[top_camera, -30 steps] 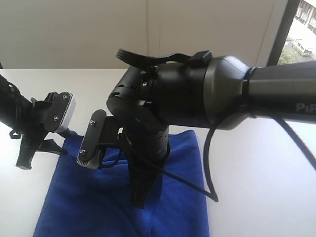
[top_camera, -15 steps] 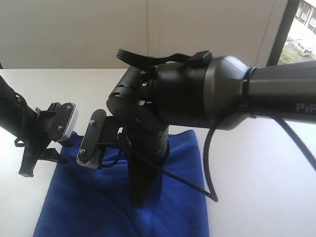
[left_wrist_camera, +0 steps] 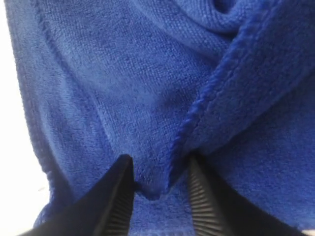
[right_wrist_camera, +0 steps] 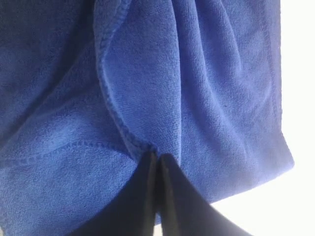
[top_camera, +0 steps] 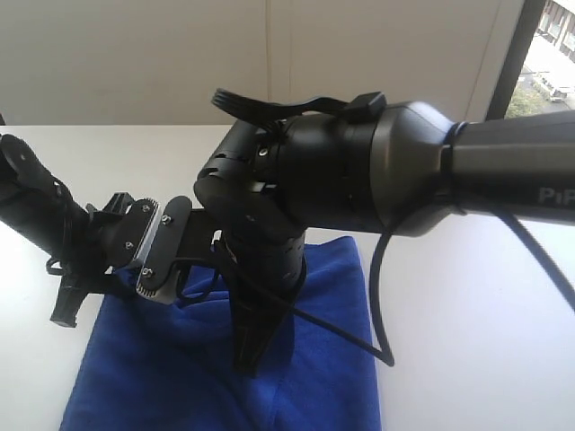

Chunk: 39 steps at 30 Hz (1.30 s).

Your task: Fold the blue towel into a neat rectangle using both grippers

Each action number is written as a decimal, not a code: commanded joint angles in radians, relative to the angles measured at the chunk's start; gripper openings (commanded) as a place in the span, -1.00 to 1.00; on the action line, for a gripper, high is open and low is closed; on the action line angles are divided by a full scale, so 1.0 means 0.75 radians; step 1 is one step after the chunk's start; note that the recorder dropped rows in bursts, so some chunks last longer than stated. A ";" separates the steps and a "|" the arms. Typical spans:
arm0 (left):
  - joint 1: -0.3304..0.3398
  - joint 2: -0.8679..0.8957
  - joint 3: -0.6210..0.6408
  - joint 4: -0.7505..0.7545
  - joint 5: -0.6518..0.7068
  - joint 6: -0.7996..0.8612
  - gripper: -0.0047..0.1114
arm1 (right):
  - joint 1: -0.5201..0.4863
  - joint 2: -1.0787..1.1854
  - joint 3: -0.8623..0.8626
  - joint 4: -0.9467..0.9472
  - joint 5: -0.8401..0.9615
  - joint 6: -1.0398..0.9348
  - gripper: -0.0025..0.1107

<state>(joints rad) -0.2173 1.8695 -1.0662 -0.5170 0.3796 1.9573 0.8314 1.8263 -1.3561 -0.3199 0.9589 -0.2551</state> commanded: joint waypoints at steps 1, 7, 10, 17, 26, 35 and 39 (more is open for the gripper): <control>-0.007 0.011 0.010 0.003 0.015 0.212 -0.47 | -0.006 -0.013 0.002 -0.003 0.001 0.007 -0.96; -0.007 0.005 0.010 0.001 -0.006 0.212 -0.92 | -0.006 -0.013 0.002 -0.003 0.005 0.017 -0.96; -0.007 -0.001 0.010 -0.015 -0.007 0.212 -0.92 | -0.006 -0.021 0.002 -0.006 0.032 0.029 -0.96; -0.007 -0.124 0.007 -0.064 -0.119 0.212 -0.92 | -0.006 -0.141 0.002 -0.023 0.032 0.046 -0.96; -0.076 -0.226 -0.015 -0.084 -0.212 0.212 -0.92 | -0.006 -0.336 0.002 -0.168 0.121 0.179 -0.96; -0.233 -0.226 -0.139 -0.084 -0.412 0.212 -0.92 | -0.006 -0.507 0.002 -0.150 0.190 0.203 -0.96; -0.233 -0.226 -0.161 -0.084 -0.471 0.212 -0.92 | -0.006 -0.557 0.002 -0.043 0.187 0.201 -0.96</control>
<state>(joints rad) -0.3878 1.7103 -1.1769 -0.5607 0.0685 1.9573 0.8314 1.4368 -1.3561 -0.4039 1.0864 -0.1120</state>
